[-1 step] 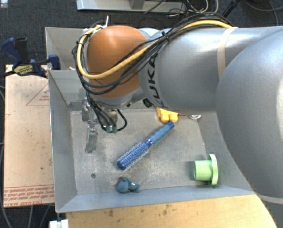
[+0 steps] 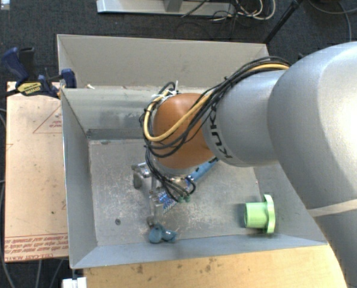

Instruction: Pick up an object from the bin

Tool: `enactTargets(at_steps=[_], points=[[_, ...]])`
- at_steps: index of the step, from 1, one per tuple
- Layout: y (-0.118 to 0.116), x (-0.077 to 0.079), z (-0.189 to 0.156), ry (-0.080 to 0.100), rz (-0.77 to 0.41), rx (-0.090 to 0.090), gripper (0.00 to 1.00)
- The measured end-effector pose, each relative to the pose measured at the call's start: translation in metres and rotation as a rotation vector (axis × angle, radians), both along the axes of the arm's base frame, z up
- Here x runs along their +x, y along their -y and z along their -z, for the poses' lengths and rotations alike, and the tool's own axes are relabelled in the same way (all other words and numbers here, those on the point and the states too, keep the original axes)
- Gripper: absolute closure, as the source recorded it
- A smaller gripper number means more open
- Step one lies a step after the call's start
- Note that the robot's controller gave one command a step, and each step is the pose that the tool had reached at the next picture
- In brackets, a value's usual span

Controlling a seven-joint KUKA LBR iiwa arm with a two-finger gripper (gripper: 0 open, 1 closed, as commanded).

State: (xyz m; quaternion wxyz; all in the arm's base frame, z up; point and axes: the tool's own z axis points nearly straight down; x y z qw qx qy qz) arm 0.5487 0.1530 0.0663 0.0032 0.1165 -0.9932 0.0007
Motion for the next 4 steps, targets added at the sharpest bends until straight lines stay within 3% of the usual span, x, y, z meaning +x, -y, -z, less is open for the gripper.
enactTargets(at_steps=[1, 2, 3, 4], points=[[0.049, 0.014, -0.034, 0.010, -0.438, 0.003, 0.00], [0.081, 0.028, -0.034, 0.009, -0.550, 0.004, 0.00], [0.096, 0.028, -0.002, 0.004, -0.547, 0.006, 0.00], [0.095, 0.028, -0.002, 0.005, -0.543, 0.009, 0.00]])
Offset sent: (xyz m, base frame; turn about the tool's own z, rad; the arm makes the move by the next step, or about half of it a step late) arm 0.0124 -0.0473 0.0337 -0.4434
